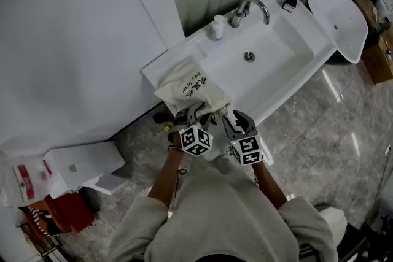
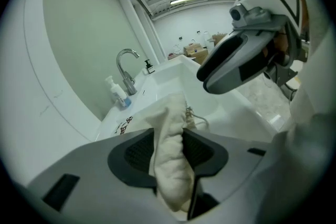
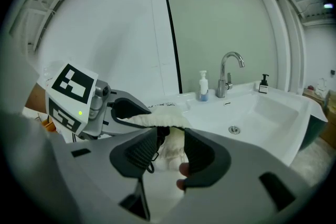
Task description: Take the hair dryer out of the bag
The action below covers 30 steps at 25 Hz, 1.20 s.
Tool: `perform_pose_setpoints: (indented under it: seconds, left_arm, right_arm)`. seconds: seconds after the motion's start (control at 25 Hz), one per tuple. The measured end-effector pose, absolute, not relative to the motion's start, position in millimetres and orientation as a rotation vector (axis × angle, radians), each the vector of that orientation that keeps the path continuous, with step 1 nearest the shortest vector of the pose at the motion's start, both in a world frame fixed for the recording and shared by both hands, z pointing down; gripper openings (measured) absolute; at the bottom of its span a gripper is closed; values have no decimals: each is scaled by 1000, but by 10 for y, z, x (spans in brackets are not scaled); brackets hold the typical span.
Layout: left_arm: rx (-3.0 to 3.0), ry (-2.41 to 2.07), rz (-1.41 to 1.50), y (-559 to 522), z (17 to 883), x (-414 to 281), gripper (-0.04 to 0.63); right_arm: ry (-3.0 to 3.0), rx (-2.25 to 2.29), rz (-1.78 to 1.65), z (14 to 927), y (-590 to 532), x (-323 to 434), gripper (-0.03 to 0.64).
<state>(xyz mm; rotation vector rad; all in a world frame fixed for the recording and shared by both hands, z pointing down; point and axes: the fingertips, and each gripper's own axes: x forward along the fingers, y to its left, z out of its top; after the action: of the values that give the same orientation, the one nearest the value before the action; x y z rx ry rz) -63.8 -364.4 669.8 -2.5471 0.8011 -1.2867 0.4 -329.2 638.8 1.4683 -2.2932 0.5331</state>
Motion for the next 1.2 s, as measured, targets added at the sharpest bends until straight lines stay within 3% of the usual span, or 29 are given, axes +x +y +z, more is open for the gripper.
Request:
perform_pose_setpoints:
  seconds: [0.12, 0.24, 0.52, 0.76, 1.2]
  left_arm:
    - [-2582, 809, -1245, -3687, 6622, -648, 85]
    - [-2645, 833, -1197, -3741, 6535, -676, 44]
    - [-2795, 864, -1145, -3820, 6387, -729, 32]
    - [-2855, 877, -1116, -3843, 6289, -752, 31]
    - [-2939, 913, -1096, -3873, 6200, -767, 31]
  right_arm:
    - [-2276, 1454, 546, 6452, -3298, -62, 150]
    - [-2262, 1441, 565, 6537, -3302, -132, 153]
    - [-2256, 1349, 621, 6783, -3393, -447, 196]
    - [-2265, 1238, 676, 7004, -3545, -786, 281]
    - [-2180, 1239, 738, 7280, -3859, -933, 301]
